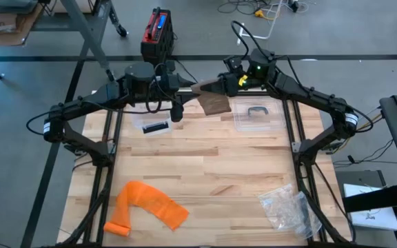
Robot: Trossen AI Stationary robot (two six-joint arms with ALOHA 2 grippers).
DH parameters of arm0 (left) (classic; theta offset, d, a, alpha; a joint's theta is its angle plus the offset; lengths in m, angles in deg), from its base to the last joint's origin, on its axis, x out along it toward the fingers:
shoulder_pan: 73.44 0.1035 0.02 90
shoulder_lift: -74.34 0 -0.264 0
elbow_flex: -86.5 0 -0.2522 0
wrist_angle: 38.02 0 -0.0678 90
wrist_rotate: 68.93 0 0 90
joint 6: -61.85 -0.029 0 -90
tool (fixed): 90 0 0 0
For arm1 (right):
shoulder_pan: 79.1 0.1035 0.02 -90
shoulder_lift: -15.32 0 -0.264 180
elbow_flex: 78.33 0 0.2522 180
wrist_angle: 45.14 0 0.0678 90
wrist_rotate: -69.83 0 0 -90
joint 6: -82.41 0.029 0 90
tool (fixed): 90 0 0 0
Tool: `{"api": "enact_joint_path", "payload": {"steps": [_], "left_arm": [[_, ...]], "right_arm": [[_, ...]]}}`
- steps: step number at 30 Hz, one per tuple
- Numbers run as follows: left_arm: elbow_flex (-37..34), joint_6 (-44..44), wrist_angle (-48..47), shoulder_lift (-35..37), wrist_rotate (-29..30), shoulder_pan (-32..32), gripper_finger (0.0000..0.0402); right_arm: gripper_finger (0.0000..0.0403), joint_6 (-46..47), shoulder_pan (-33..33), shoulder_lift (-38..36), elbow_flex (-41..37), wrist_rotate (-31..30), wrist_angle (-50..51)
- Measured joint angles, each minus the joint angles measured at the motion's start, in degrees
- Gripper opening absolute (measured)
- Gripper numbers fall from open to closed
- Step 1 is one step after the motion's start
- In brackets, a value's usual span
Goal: Roll bandage
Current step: Roll the brown bandage
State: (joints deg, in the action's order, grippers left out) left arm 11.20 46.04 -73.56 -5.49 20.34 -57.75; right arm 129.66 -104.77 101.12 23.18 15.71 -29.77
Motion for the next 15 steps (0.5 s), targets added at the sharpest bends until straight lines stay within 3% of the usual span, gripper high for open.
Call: {"api": "enact_joint_path", "payload": {"steps": [9,15], "left_arm": [[0.0,1.3,0.12,1.26,-0.8,0.07,0.0192],[0.0,7.13,0.68,5.16,-9.93,0.11,0.0225]], "right_arm": [[0.013,-7.06,0.07,-0.21,0.04,0.21,-0.71],[0.0129,-19.18,0.19,-2.43,0.04,1.17,0.5]]}}
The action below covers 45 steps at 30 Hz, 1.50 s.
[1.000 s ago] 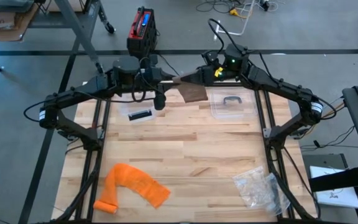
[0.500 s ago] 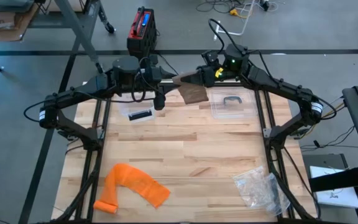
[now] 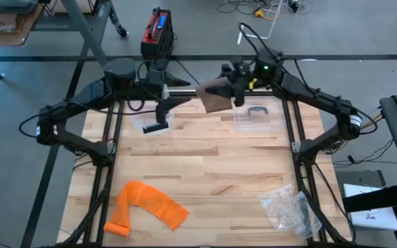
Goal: Roll bandage
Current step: Roll the brown bandage
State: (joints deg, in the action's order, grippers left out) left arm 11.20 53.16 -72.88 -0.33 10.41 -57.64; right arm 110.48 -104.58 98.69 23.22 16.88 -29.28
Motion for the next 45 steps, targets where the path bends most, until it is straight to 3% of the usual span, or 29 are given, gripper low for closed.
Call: {"api": "enact_joint_path", "payload": {"steps": [5,10,19,26,32,45], "left_arm": [[-2.2,7.15,3.61,0.9,-2.6,-0.07,0.025],[-8.02,14.56,13.63,0.86,-5.36,-0.31,0.0266],[-17.84,21.5,32.65,-0.11,-5.42,-2.25,0.0274],[-19.87,18.12,40.65,-3.42,-4.76,-5.71,0.0267],[-20.05,11.94,42.11,-4.48,0.46,-6.99,0.0274],[-16.29,7.8,41.98,-10.3,1.59,-7.15,0.0256]], "right_arm": [[0.0124,-13.24,0.93,-3.57,0.01,0.69,4.55],[0.0123,-24.58,2.79,-6.54,-0.22,0.47,11.8],[0.0122,-36.64,5.79,-9.18,-1.8,0.45,15.35],[0.0121,-39.64,5.74,-9.02,-2.75,-1.73,15.67],[0.012,-38.78,5.73,-9.11,-2.86,-3.11,16.08],[0.0117,-37.37,5.73,-9.09,-2.86,-5.89,16.56]]}}
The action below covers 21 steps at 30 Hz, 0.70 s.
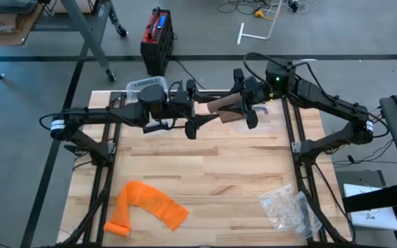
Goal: Roll bandage
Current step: Roll the brown bandage
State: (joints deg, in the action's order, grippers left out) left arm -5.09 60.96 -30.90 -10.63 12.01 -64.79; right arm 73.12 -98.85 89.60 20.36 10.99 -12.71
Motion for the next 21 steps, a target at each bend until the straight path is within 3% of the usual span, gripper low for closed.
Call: {"api": "enact_joint_path", "payload": {"steps": [7,17,21], "left_arm": [[0.56,-0.53,-0.92,-0.1,1.67,0.0,0.021],[0.4,-1.59,-0.93,0.31,4.58,0.0,0.0046],[0.36,-1.92,-0.93,0.46,4.57,0.0,0.0043]], "right_arm": [[0.0127,1.96,0.0,0.0,0.0,-0.17,0.43],[0.0136,3.27,-0.04,-0.04,0.07,-0.32,0.35],[0.0159,4.53,-0.02,-0.04,0.07,0.04,0.21]]}}
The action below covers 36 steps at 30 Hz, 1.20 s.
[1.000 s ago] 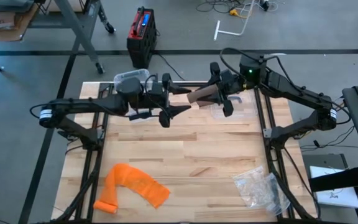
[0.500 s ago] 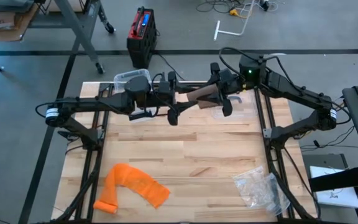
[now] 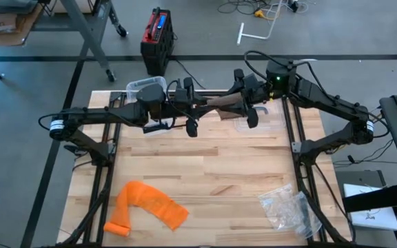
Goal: Roll bandage
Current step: Roll the brown bandage
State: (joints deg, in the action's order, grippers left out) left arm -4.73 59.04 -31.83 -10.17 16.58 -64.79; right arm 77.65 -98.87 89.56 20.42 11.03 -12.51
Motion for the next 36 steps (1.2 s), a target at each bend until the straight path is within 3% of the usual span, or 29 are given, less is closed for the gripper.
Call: {"api": "enact_joint_path", "payload": {"steps": [6,20,30,36], "left_arm": [[0.03,-1.24,-0.02,0.07,0.58,0.0,0.0066],[0.09,-10.71,0.26,0.11,2.12,-0.04,0.0064],[0.17,-14.27,1.57,0.11,3.08,-0.07,0.0061],[0.28,-18.57,1.49,0.13,7.71,-0.09,0.0061]], "right_arm": [[0.0193,6.58,0.0,0.0,0.02,0.01,-0.48],[0.0219,40.08,-0.08,-0.02,0.04,-0.82,-1.89],[0.0214,45.52,-0.06,0.02,0.02,-2.86,-1.29],[0.0226,47.67,-0.78,0.1,-0.1,-3.26,-0.67]]}}
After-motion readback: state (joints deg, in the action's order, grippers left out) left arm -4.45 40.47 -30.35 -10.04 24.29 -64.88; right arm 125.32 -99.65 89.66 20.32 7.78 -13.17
